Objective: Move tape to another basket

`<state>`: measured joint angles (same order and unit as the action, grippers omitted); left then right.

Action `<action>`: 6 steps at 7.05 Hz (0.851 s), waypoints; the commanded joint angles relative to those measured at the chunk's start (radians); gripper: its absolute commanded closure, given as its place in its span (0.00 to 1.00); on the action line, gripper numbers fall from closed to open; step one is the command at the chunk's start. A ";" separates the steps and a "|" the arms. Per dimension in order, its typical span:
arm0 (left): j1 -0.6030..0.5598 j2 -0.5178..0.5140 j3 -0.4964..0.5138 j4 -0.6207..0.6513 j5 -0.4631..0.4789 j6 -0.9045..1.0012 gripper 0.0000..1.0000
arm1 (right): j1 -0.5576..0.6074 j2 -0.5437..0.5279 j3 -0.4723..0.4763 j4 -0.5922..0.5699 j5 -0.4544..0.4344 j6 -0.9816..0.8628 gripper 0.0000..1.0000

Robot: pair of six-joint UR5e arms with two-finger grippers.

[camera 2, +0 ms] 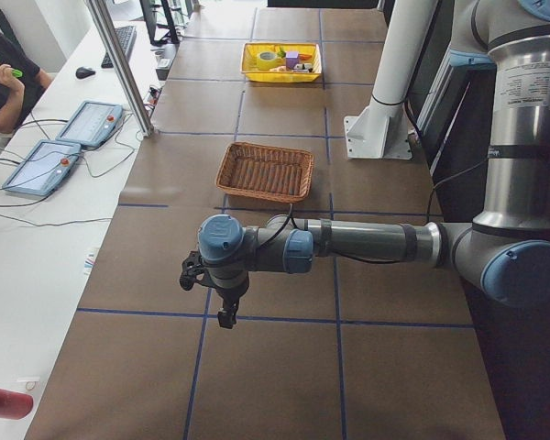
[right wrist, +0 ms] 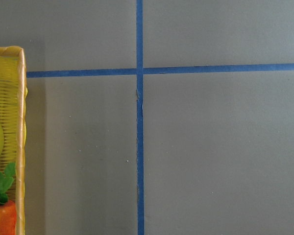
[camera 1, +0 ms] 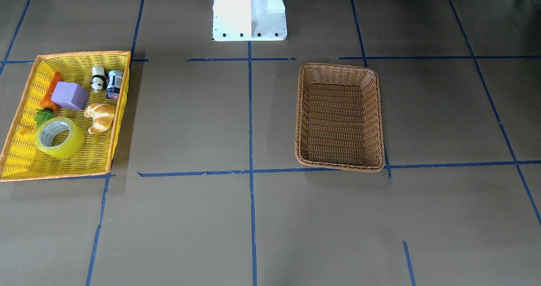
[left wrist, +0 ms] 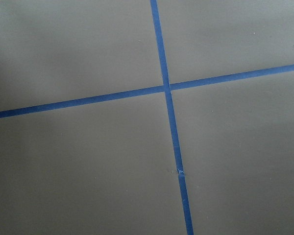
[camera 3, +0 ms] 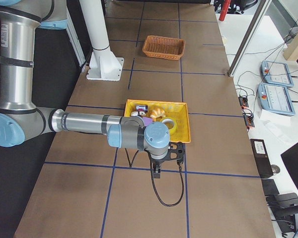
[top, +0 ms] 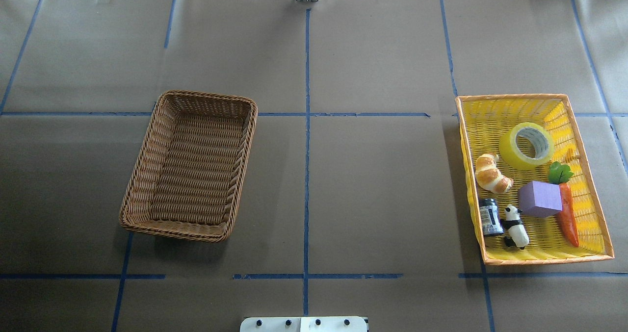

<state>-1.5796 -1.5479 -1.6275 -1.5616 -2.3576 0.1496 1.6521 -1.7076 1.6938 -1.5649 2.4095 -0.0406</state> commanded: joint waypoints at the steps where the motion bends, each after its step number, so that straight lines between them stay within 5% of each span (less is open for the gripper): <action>1: 0.001 0.002 0.000 0.000 0.000 0.001 0.00 | 0.000 0.003 0.006 0.000 0.000 0.004 0.00; 6: 0.001 0.006 -0.002 -0.002 -0.002 0.001 0.00 | 0.000 0.020 0.017 0.002 0.002 0.008 0.00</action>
<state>-1.5789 -1.5417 -1.6280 -1.5629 -2.3593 0.1503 1.6521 -1.6942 1.7042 -1.5643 2.4122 -0.0325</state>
